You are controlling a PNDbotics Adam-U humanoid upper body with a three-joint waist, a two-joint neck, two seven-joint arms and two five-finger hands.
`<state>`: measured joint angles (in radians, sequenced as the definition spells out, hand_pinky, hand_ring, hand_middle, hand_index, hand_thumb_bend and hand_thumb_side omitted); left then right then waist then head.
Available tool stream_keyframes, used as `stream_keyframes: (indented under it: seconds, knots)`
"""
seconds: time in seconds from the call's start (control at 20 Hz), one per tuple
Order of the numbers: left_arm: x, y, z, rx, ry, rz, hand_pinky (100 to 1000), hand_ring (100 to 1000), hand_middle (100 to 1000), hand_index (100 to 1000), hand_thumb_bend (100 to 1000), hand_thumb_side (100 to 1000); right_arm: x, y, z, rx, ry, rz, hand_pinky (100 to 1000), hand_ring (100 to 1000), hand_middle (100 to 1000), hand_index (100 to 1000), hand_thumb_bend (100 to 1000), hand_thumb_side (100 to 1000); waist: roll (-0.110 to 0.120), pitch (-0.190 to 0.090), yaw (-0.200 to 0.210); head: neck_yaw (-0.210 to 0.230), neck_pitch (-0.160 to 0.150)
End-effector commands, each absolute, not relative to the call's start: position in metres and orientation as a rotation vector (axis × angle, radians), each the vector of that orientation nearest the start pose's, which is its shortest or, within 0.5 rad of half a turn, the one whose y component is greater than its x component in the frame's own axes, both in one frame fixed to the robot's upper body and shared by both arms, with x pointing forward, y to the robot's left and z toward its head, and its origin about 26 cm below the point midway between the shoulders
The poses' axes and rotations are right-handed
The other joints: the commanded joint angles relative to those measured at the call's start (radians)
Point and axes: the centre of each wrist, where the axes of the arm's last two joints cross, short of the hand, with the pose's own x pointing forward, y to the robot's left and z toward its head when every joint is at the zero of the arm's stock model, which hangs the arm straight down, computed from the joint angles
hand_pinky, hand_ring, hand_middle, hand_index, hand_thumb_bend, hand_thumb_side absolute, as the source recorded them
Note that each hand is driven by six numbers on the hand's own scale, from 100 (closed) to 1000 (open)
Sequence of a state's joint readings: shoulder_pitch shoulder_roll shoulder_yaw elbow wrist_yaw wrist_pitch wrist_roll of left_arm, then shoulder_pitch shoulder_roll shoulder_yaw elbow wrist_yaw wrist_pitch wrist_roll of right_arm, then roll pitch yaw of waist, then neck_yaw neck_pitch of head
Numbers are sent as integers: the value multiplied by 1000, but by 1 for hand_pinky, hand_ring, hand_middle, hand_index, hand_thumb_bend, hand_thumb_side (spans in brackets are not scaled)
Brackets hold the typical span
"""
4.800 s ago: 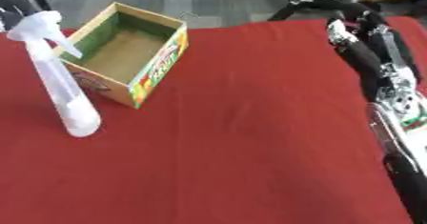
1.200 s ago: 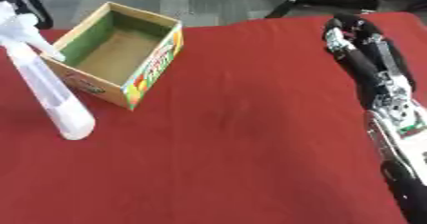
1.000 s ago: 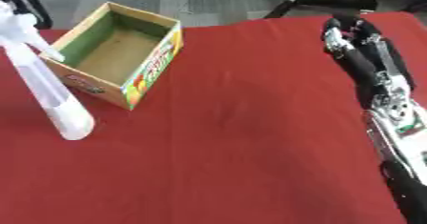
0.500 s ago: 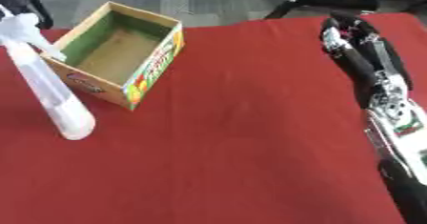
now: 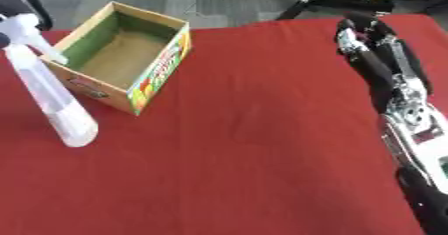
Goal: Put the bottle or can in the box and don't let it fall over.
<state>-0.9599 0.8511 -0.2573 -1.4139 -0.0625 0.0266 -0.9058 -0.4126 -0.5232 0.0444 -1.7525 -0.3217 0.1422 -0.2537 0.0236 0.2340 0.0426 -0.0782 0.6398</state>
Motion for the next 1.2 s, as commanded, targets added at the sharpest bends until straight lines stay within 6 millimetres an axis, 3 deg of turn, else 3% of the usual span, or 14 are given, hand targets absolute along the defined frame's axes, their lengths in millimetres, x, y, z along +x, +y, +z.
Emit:
stream_keyframes:
  seconds: [0.05, 0.65, 0.85, 1.05, 1.15, 1.2]
  knots:
    - [396, 313, 363, 369, -1468, -1630, 834, 844, 832, 840, 373, 565, 343, -296, 207, -182, -2019, 109, 807, 788, 764, 841, 100, 458, 0, -20, -1, -2, -7]
    - [398, 310, 365, 428, -1518, -1587, 747, 727, 741, 784, 299, 476, 343, -296, 206, -180, -2012, 113, 809, 788, 765, 843, 100, 466, -2, -15, -6, -4, -5]
    - [398, 309, 366, 432, -1533, -1571, 680, 644, 709, 751, 184, 410, 343, -296, 206, -179, -2010, 116, 810, 788, 765, 843, 100, 469, -3, -15, -8, -4, -6]
    - [397, 309, 367, 435, -1543, -1559, 661, 624, 700, 739, 153, 391, 343, -296, 206, -178, -2009, 119, 810, 788, 765, 843, 100, 470, -2, -16, -9, -4, -7]
    - [397, 308, 367, 434, -1545, -1559, 637, 599, 689, 727, 146, 344, 343, -296, 206, -177, -2012, 119, 811, 788, 765, 843, 100, 471, -2, -16, -9, -5, -9]
    - [397, 308, 366, 432, -1543, -1561, 624, 584, 681, 717, 149, 266, 343, -296, 207, -176, -2013, 120, 811, 788, 765, 843, 100, 472, -3, -16, -9, -5, -10]
